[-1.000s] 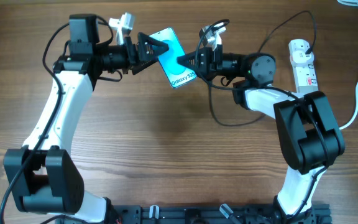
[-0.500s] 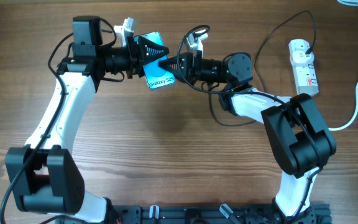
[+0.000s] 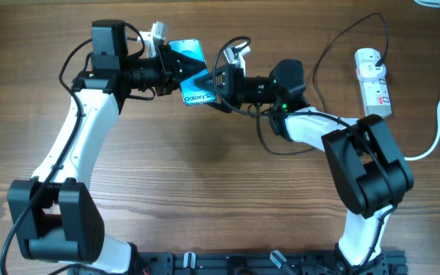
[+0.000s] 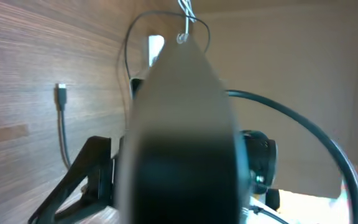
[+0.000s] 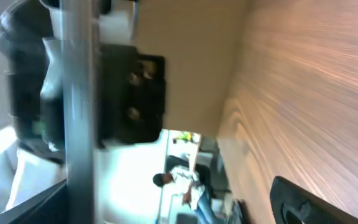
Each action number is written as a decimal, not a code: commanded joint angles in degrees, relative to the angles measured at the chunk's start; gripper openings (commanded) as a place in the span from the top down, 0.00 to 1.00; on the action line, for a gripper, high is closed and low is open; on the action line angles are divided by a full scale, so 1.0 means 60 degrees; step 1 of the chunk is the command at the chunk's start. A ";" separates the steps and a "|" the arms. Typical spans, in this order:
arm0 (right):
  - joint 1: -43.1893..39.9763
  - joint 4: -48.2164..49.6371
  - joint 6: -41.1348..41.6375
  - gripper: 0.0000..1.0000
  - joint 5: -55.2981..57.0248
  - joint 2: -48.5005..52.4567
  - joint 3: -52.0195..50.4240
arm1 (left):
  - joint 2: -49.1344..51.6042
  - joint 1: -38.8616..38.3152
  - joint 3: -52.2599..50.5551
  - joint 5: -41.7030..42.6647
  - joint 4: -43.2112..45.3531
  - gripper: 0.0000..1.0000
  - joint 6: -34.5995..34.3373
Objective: Plug charger to phone and switch on socket
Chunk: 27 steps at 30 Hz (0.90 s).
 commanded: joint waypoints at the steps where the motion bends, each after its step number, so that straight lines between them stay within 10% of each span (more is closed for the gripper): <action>1: -0.0525 -0.1971 -0.2914 0.04 -0.1249 -0.0033 0.0080 | -0.0018 0.0284 -0.0007 -0.0933 -0.0233 0.96 0.0335; 7: -0.0907 -0.4087 -0.5151 0.04 -0.1927 -0.0033 0.0076 | 0.0248 0.0506 -0.0007 -0.1563 -0.1078 0.96 0.1151; 13: -0.0933 -0.4484 -0.5417 0.01 -0.1938 -0.0033 0.0076 | 0.1880 0.0506 -0.0007 0.2754 -0.0688 0.96 0.0831; 17: -0.1242 -0.8484 -0.7577 0.01 0.0984 -0.0033 0.0076 | 0.1978 0.0499 -0.0004 0.4324 -0.1184 0.96 0.0117; 27: -0.0579 -1.4564 -0.9956 0.00 0.5231 -0.0036 0.0076 | 0.1963 -0.0171 -0.0004 0.4677 -0.7209 0.96 -0.2732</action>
